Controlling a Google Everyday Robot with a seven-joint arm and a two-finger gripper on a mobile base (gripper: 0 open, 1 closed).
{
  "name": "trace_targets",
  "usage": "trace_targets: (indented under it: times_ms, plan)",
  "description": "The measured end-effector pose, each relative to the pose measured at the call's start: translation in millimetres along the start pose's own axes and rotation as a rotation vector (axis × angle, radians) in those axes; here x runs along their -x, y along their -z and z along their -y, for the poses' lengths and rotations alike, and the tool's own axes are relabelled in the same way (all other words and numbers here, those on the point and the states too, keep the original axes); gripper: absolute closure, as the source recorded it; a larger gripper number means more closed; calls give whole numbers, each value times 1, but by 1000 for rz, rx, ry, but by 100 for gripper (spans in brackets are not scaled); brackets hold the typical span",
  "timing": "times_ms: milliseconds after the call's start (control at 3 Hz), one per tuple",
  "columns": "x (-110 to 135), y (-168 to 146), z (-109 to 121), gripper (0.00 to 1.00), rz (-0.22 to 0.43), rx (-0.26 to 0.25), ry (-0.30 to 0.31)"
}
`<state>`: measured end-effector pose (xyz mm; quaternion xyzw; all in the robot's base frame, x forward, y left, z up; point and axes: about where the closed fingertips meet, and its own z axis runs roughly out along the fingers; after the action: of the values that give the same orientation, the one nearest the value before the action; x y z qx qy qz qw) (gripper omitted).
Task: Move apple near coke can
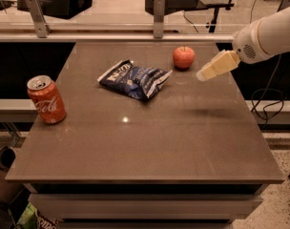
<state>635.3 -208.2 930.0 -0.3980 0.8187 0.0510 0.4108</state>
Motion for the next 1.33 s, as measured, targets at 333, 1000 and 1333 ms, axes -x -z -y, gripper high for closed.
trace_targets:
  times_ms: [333, 1000, 1333]
  plan:
    - [10, -27, 8, 0, 67, 10, -62]
    - [20, -56, 11, 0, 127, 21, -118]
    - [18, -68, 15, 0, 155, 30, -144]
